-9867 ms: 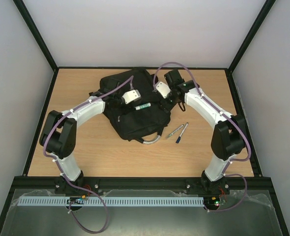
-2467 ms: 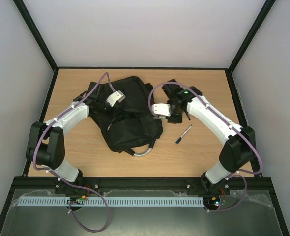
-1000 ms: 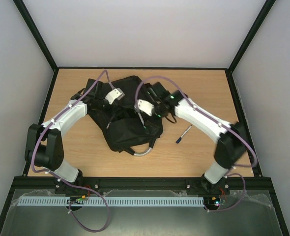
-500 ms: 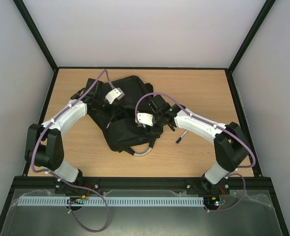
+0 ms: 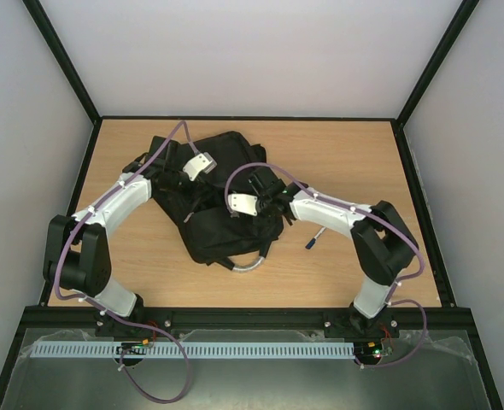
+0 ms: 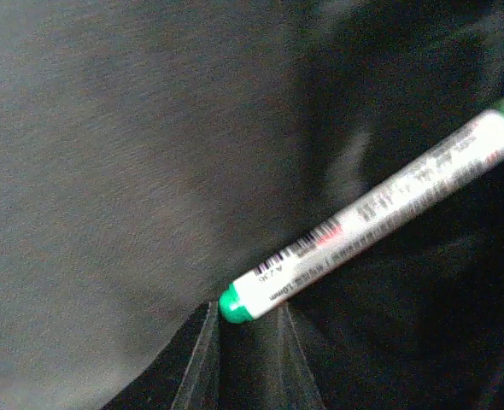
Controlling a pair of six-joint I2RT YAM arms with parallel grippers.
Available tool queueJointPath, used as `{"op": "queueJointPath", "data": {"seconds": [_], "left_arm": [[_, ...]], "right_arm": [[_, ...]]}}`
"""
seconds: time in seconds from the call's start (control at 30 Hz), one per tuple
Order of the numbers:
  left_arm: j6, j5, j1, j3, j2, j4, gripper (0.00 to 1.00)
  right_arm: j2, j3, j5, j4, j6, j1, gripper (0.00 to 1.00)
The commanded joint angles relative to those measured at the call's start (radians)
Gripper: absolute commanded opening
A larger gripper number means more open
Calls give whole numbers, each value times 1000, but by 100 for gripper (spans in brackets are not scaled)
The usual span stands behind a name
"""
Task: Pack the student bag
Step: Place the stationery in the student bag.
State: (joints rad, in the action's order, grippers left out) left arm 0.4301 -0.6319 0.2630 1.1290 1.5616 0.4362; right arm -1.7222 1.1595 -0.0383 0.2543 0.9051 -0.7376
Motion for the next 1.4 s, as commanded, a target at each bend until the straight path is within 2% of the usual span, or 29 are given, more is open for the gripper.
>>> {"op": "queueJointPath", "data": {"seconds": [0.0, 0.13, 0.23, 0.4, 0.63, 0.7, 1.0, 1.1, 1.23, 1.37], "left_arm": [[11, -88, -4, 26, -16, -2, 3], [11, -89, -4, 26, -17, -1, 3], [13, -88, -3, 24, -24, 1, 3], [13, -88, -3, 20, -25, -6, 3], [16, -85, -3, 25, -19, -3, 3], [20, -87, -3, 25, -17, 0, 3], [62, -79, -3, 4, -18, 24, 3], [82, -73, -3, -1, -16, 33, 3], [107, -56, -4, -9, -1, 36, 3], [108, -55, -2, 22, 33, 19, 3]], "right_arm": [[-102, 126, 149, -187, -97, -1, 15], [-199, 244, 322, -255, -247, -2, 15], [-189, 242, 330, -248, -276, -2, 19], [-117, 202, 245, -133, -337, -2, 28], [9, 156, 20, 40, -362, -2, 43], [39, 143, 4, 74, -368, 2, 48], [78, 169, -129, 211, -446, 181, 49], [71, 167, -181, 274, -439, 234, 58], [55, 109, -276, 352, -390, 244, 66], [39, 64, -346, 379, -400, 224, 63]]}}
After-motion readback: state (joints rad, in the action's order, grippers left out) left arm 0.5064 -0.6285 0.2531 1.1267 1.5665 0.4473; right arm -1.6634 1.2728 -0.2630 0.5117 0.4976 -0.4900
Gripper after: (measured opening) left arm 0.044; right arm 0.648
